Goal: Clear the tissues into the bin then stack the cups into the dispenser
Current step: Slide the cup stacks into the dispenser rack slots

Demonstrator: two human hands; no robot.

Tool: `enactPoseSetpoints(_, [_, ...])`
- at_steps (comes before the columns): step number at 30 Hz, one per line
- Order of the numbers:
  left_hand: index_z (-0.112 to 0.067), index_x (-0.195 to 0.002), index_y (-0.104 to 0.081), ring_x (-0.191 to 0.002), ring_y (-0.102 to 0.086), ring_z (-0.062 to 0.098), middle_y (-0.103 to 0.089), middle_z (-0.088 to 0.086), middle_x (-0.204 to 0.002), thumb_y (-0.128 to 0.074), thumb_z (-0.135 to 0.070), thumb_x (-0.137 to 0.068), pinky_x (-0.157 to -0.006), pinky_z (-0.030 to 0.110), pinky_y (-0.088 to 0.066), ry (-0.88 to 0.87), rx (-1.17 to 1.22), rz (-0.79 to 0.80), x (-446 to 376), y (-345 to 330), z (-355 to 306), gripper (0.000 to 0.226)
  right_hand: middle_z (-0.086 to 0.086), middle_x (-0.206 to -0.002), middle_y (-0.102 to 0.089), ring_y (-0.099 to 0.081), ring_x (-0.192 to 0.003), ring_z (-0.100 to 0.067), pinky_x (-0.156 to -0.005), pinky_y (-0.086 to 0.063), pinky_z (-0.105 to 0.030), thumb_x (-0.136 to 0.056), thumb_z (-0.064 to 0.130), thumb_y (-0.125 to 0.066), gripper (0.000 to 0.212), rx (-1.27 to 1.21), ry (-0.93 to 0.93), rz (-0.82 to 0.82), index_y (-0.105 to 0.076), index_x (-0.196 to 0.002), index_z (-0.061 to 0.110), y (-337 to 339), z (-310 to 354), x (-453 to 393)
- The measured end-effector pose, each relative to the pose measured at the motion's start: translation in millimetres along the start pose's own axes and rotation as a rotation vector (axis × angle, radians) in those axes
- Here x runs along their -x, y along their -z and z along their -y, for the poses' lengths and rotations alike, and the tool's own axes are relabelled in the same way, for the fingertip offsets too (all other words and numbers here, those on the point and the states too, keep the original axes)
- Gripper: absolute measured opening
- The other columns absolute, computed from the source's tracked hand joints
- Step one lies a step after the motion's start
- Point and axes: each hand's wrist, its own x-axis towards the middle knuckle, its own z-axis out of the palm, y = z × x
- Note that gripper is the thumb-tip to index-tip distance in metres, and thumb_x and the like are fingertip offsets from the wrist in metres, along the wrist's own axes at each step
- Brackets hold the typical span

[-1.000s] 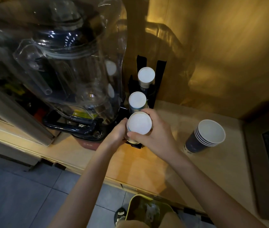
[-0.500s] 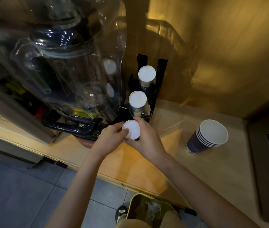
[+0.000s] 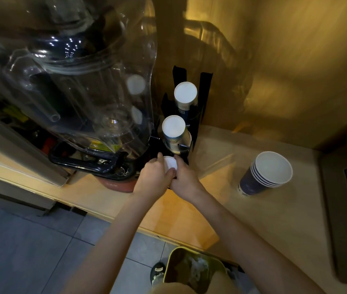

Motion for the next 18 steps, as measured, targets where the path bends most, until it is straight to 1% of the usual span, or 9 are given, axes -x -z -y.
enactPoseSetpoints(2, [0.006,-0.139,-0.024,-0.116,-0.049,0.038,-0.055,0.027,-0.123,-0.051,-0.030,-0.089,-0.088,0.039,-0.041,0.021,0.019,0.026,-2,2,1,0.067,-0.011,-0.156,-0.015,-0.032,-0.136,-0.032,-0.094,-0.042,-0.033,-0.090,0.012,-0.051,0.076,-0.074,-0.044,0.046,-0.002,-0.148,0.016,2,4,2])
enactPoseSetpoints(4, [0.006,-0.141,-0.019,-0.120,-0.047,0.037,-0.051,0.027,-0.127,-0.055,-0.033,-0.087,-0.091,0.037,-0.041,0.053,0.034,0.056,-4,3,-2,0.076,-0.009,-0.155,-0.019,-0.040,-0.130,-0.027,-0.085,-0.042,-0.026,-0.089,0.005,-0.050,0.075,-0.176,-0.036,0.071,-0.003,-0.148,0.014,5,7,5])
enactPoseSetpoints(6, [0.006,-0.142,-0.014,-0.123,-0.044,0.037,-0.045,0.027,-0.133,-0.058,-0.036,-0.084,-0.094,0.037,-0.040,0.095,0.063,0.072,-3,2,-9,0.085,-0.005,-0.137,-0.045,-0.053,-0.108,-0.013,-0.077,-0.047,-0.018,-0.086,-0.002,-0.054,0.067,-0.380,0.011,0.078,-0.022,-0.142,0.016,11,7,15])
enactPoseSetpoints(8, [0.005,-0.143,-0.010,-0.124,-0.044,0.038,-0.040,0.026,-0.137,-0.059,-0.039,-0.084,-0.095,0.038,-0.040,0.133,0.053,0.059,-2,-2,-13,0.089,0.009,-0.109,-0.058,-0.057,-0.091,-0.001,-0.072,-0.051,-0.014,-0.082,0.002,-0.061,0.054,-0.539,0.030,0.081,-0.040,-0.122,0.031,15,-3,26])
enactPoseSetpoints(10, [0.005,-0.143,-0.007,-0.123,-0.045,0.038,-0.037,0.026,-0.139,-0.057,-0.037,-0.086,-0.095,0.038,-0.040,0.147,0.021,0.040,-2,-7,-15,0.086,0.012,-0.095,-0.065,-0.061,-0.092,-0.002,-0.085,-0.052,-0.022,-0.079,0.009,-0.065,0.036,-0.605,0.010,0.086,-0.056,-0.107,0.030,19,-13,40])
enactPoseSetpoints(12, [0.006,-0.143,-0.007,-0.122,-0.045,0.039,-0.036,0.027,-0.139,-0.057,-0.032,-0.087,-0.095,0.038,-0.040,0.150,0.020,0.032,-2,-9,-16,0.084,0.016,-0.088,-0.068,-0.061,-0.090,0.006,-0.084,-0.048,-0.014,-0.083,0.006,-0.062,0.025,-0.754,-0.065,0.053,-0.063,-0.097,0.027,28,-28,50])
enactPoseSetpoints(13, [0.006,-0.143,-0.008,-0.122,-0.045,0.040,-0.036,0.028,-0.139,-0.057,-0.030,-0.087,-0.095,0.039,-0.041,0.154,0.024,0.028,-2,-10,-16,0.082,0.013,-0.094,-0.067,-0.060,-0.097,0.003,-0.085,-0.045,-0.014,-0.086,0.006,-0.059,0.024,-0.845,-0.133,0.014,-0.063,-0.101,0.024,32,-39,52])
enactPoseSetpoints(15, [0.005,-0.143,-0.009,-0.121,-0.045,0.041,-0.034,0.028,-0.139,-0.056,-0.029,-0.087,-0.095,0.042,-0.041,0.174,0.034,0.027,0,-11,-17,0.080,-0.004,-0.109,-0.060,-0.054,-0.116,-0.018,-0.095,-0.041,-0.028,-0.091,0.005,-0.050,0.031,-1.026,-0.289,-0.078,-0.054,-0.121,0.009,41,-63,55])
enactPoseSetpoints(18, [0.004,-0.142,-0.010,-0.128,-0.037,0.041,-0.029,0.027,-0.144,-0.054,-0.027,-0.088,-0.102,0.044,-0.036,0.184,0.107,-0.003,5,-10,-23,0.077,-0.021,-0.131,-0.049,-0.043,-0.129,-0.034,-0.097,-0.036,-0.038,-0.096,0.005,-0.036,0.033,-1.356,-0.487,-0.150,-0.043,-0.128,-0.001,55,-102,56])
